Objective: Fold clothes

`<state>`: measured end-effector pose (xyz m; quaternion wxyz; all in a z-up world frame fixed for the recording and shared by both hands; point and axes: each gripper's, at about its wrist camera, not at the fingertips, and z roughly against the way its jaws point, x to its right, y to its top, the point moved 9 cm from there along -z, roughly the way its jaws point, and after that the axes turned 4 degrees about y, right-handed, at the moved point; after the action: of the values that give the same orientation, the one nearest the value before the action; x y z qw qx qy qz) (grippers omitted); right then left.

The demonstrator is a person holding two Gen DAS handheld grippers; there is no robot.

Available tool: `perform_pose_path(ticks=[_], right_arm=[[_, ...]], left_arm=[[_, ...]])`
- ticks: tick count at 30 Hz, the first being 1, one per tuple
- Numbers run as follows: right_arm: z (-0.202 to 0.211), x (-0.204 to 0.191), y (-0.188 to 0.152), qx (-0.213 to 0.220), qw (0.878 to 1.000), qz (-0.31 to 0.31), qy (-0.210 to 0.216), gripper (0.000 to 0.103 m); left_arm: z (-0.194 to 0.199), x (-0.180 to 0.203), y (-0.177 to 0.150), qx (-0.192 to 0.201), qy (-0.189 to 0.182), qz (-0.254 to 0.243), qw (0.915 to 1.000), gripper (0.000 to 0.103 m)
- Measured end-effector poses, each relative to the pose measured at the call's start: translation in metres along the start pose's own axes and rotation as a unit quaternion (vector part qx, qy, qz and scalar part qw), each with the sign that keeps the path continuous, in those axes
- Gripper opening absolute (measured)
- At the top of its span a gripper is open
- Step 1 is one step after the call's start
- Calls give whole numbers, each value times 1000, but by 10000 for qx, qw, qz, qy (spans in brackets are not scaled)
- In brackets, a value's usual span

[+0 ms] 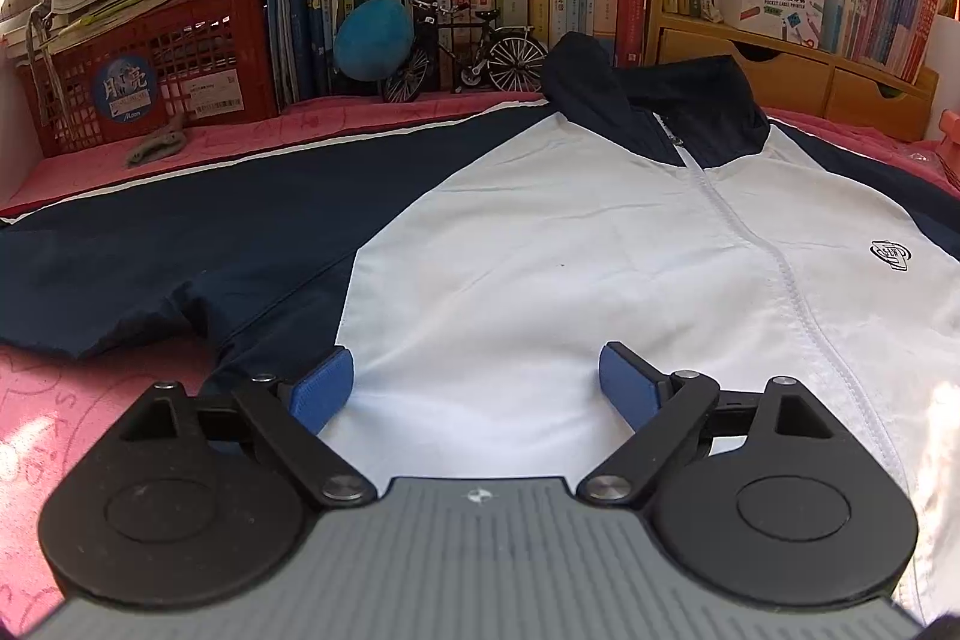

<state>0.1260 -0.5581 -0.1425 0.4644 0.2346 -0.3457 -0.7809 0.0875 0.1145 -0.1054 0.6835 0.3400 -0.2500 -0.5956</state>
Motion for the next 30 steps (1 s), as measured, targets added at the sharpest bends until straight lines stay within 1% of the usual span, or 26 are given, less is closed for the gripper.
perform_pose_path(ticks=[3,4,5,7,9,12,14,15,17,18,21,23,25,27,29,30], right_arm=[[18,-7,-4,96,9999,12,-33,101],[28,-10,-6,155,9999,40,51,100],[41,-14,-9,239,9994,94,235,100],[68,-21,-15,405,9973,217,567,100],[95,-28,-18,566,9946,378,782,101],[130,-45,-25,653,9893,464,1221,102],[150,-61,-31,605,9842,466,1600,102],[159,-71,-34,574,9810,484,1787,102],[177,-94,-44,556,9741,643,2096,103],[185,-104,-50,548,9710,764,2199,103],[210,-134,-69,458,9611,1167,2463,103],[224,-149,-84,361,9559,1430,2538,103],[240,-159,-100,275,9536,1653,2500,103],[255,-161,-115,236,9550,1758,2377,103],[269,-155,-136,160,9588,1775,2214,103],[276,-150,-147,115,9613,1765,2113,103]], left_arm=[[3,-2,0,24,-71,0,10000,90],[6,-4,0,46,-97,-18,9999,90],[10,-7,0,65,-109,-7,9999,89],[22,-21,1,97,-156,187,9997,89],[33,-37,2,131,-209,416,9988,89],[44,-72,6,192,31,713,9973,89],[48,-97,3,171,253,1001,9945,89],[50,-107,0,147,297,1127,9931,89],[59,-121,-9,69,234,1338,9907,89],[64,-126,-14,35,226,1364,9904,89],[82,-130,-29,-46,283,1159,9928,89],[97,-130,-35,-126,260,1120,9933,89],[116,-125,-42,-219,129,1125,9933,90],[139,-116,-51,-189,-23,1052,9943,92],[163,-105,-61,-118,-177,954,9952,96],[173,-100,-66,-112,-245,928,9953,97]])
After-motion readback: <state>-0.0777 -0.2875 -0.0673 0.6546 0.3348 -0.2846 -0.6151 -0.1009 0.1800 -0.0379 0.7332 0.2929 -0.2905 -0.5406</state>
